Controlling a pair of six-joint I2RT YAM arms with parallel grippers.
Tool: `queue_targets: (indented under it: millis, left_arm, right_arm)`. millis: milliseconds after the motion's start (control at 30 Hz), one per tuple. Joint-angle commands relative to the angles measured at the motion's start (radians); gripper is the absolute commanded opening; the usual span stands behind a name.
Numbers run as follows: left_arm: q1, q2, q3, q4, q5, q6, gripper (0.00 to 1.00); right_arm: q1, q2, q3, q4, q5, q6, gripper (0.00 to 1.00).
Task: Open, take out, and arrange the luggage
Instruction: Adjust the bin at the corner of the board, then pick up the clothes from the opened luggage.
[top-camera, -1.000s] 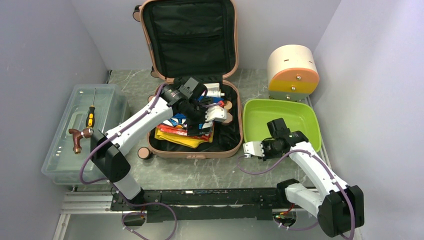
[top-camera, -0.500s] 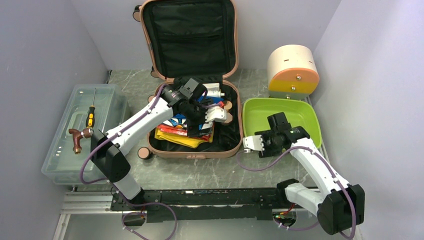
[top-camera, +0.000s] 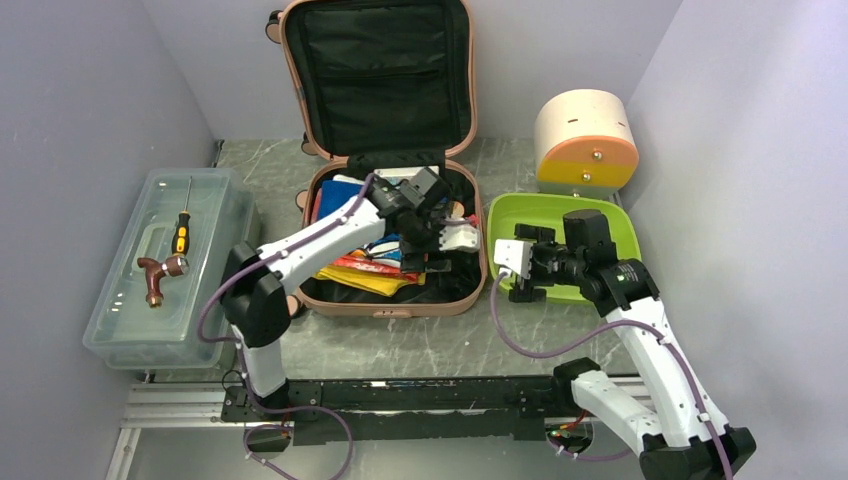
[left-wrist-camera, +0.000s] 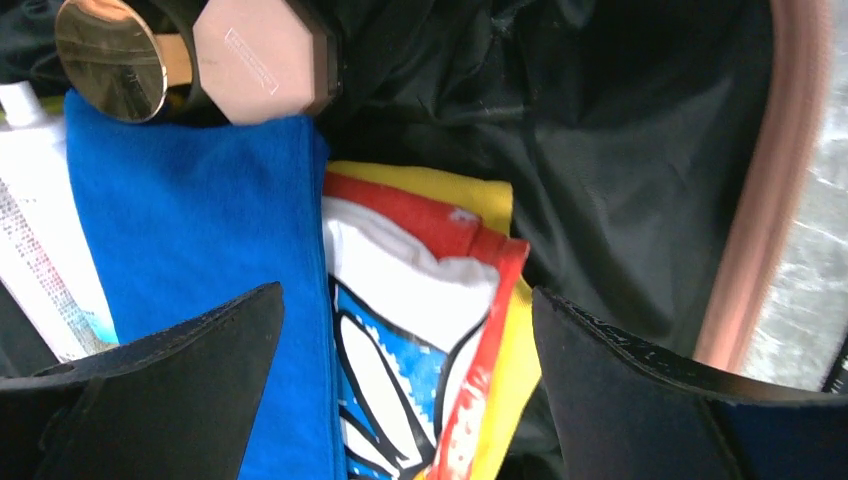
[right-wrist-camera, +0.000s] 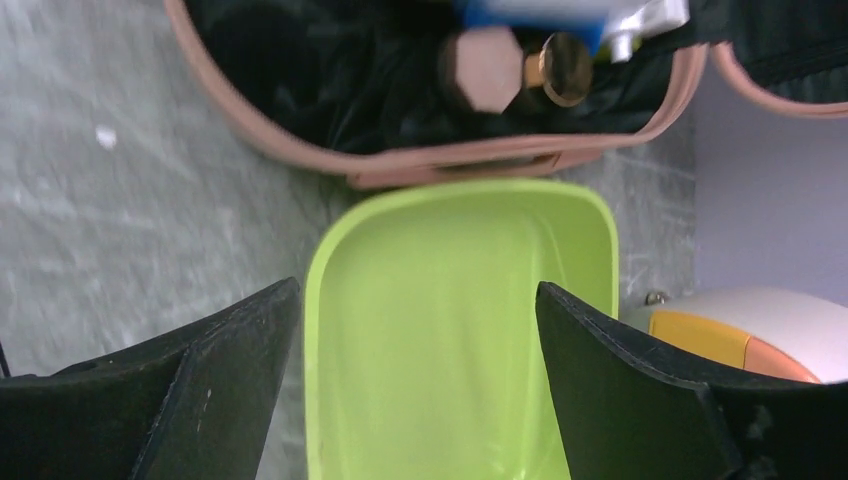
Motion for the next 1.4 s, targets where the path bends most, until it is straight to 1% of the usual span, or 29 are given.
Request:
queue_targets:
  millis: [0,67,133,200,267,400,500,567,700,867,1100,1200,1233,1300,1367]
  left_arm:
    - [-0.028,0.062,0.036,0.091,-0.15,0.009,0.99]
    - [-0.03,0.082,0.031,0.127,-0.196,0.02,0.99]
    - [-0.03,0.096,0.021,0.162,-0.234,0.037,0.99]
    - [-0.03,0.102,0.01,0.199,-0.257,0.055,0.99]
    - [-0.03,0.101,0.0,0.243,-0.272,0.06,0.99]
    - [-0.03,0.092,0.01,0.285,-0.233,0.069,0.99]
    - [-0.032,0.104,0.025,0.272,-0.195,0.09,0.99]
    - [-0.032,0.122,0.031,0.254,-0.191,0.099,0.99]
    - [-0.034,0.143,0.001,0.298,-0.24,0.125,1.0]
    - [-0.054,0.169,-0.03,0.366,-0.32,0.168,0.97]
    - [-0.088,0.197,-0.102,0.491,-0.434,0.255,0.93]
    - [-0.099,0.21,-0.118,0.504,-0.446,0.271,0.88]
    - [-0.1,0.215,-0.117,0.501,-0.448,0.273,0.84]
    - [-0.103,0.225,-0.116,0.495,-0.456,0.276,0.74]
    - [-0.104,0.226,-0.116,0.497,-0.461,0.277,0.6]
  right_arm:
    - [-0.033,-0.023,-0.022,0.235,-0.219,0.25,0.91]
    - [-0.073,-0.02,-0.034,0.307,-0.26,0.328,0.92]
    - [-0.159,-0.011,-0.051,0.392,-0.334,0.403,0.92]
    - [-0.213,0.0,-0.066,0.452,-0.375,0.472,0.92]
    - [-0.221,0.002,-0.079,0.474,-0.354,0.501,0.92]
    - [-0.249,-0.021,-0.113,0.519,-0.331,0.531,0.92]
    - [-0.273,-0.027,-0.115,0.567,-0.285,0.585,0.92]
    - [-0.28,-0.029,-0.117,0.602,-0.229,0.628,0.92]
    - [-0.316,-0.03,-0.133,0.668,-0.146,0.682,0.93]
    - [-0.345,-0.029,-0.145,0.726,-0.066,0.727,0.95]
    - [-0.362,-0.03,-0.148,0.73,-0.066,0.732,0.95]
    - [-0.364,-0.029,-0.149,0.731,-0.067,0.73,0.95]
    - [-0.365,-0.027,-0.15,0.732,-0.068,0.732,0.95]
    - [-0.366,-0.026,-0.15,0.732,-0.069,0.734,0.95]
    - [-0.366,-0.02,-0.147,0.733,-0.073,0.742,0.96]
